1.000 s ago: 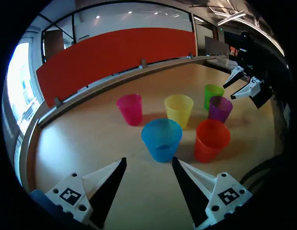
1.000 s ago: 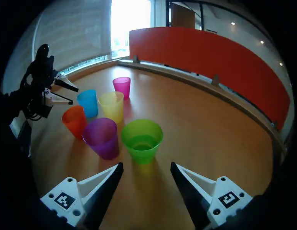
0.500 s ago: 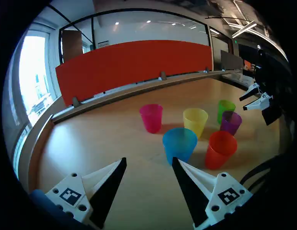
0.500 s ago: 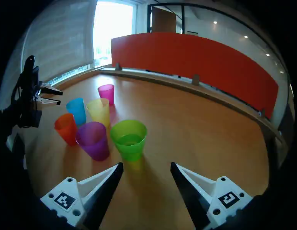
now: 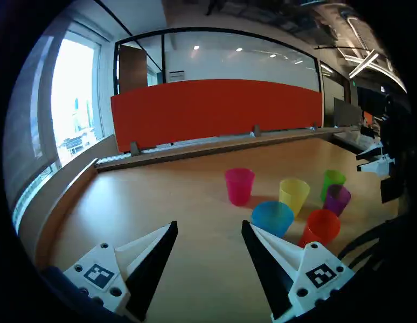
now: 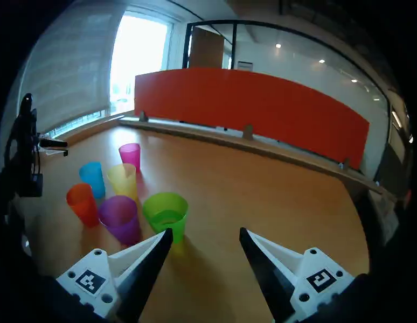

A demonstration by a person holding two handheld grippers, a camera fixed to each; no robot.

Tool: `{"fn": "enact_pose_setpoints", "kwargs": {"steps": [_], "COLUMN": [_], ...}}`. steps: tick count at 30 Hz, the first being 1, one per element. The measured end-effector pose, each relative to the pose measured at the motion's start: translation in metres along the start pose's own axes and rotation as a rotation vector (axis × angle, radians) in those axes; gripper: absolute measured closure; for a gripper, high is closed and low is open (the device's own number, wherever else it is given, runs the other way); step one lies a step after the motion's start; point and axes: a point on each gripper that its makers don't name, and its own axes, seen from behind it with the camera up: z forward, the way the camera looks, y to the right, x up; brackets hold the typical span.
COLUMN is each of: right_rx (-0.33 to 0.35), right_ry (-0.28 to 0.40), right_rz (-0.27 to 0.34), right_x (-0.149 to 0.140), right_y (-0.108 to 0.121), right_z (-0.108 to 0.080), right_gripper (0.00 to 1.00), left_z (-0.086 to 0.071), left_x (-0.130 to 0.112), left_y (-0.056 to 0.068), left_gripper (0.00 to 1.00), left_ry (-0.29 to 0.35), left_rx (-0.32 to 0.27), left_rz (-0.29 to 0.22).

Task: Pour water

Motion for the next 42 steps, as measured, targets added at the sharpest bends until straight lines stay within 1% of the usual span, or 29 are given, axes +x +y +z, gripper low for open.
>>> {"fn": "enact_pose_setpoints", "kwargs": {"steps": [3,6,9,11,15,18,21,24,27,33,39,42], "right_rx": [-0.037,-0.069,-0.083,-0.103,-0.151,-0.176,-0.186,-0.202,-0.221,-0.247,-0.294,-0.313], "right_ry": [0.038,0.067,0.104,0.132,0.191,0.236,0.266,0.296,0.32,0.351,0.371,0.386], "right_rz": [0.013,0.036,0.06,0.067,0.06,0.05,0.043,0.043,0.053,0.094,0.125,0.137], "right_x": [0.006,0.01,0.016,0.022,0.039,0.051,0.06,0.068,0.073,0.076,0.074,0.074], "right_y": [0.007,0.013,0.015,0.018,0.023,0.022,0.019,0.019,0.02,0.021,0.032,0.036], "right_z": [-0.003,-0.007,-0.013,-0.016,-0.024,-0.029,-0.033,-0.036,-0.04,-0.041,-0.043,-0.045], "right_gripper": [0.04,0.04,0.04,0.04,0.04,0.04,0.04,0.04,0.04,0.04,0.04,0.04], "left_z": [-0.005,-0.012,-0.018,-0.021,-0.026,-0.03,-0.032,-0.035,-0.038,-0.039,-0.04,-0.039], "left_x": [0.002,0.01,0.015,0.016,0.02,0.025,0.03,0.036,0.039,0.042,0.045,0.045], "left_y": [-0.004,-0.007,-0.012,-0.012,-0.011,-0.008,-0.001,0.003,0.004,0.009,0.014,0.016], "left_gripper": [0.12,0.13,0.13,0.13,0.12,0.13,0.13,0.13,0.12,0.12,0.13,0.13], "left_ry": [0.033,0.068,0.102,0.11,0.137,0.168,0.193,0.22,0.243,0.269,0.301,0.31], "left_rx": [0.022,0.038,0.061,0.071,0.093,0.096,0.086,0.087,0.102,0.119,0.13,0.141], "left_rz": [-0.047,-0.073,-0.079,-0.078,-0.086,-0.107,-0.128,-0.141,-0.143,-0.137,-0.141,-0.128]}}
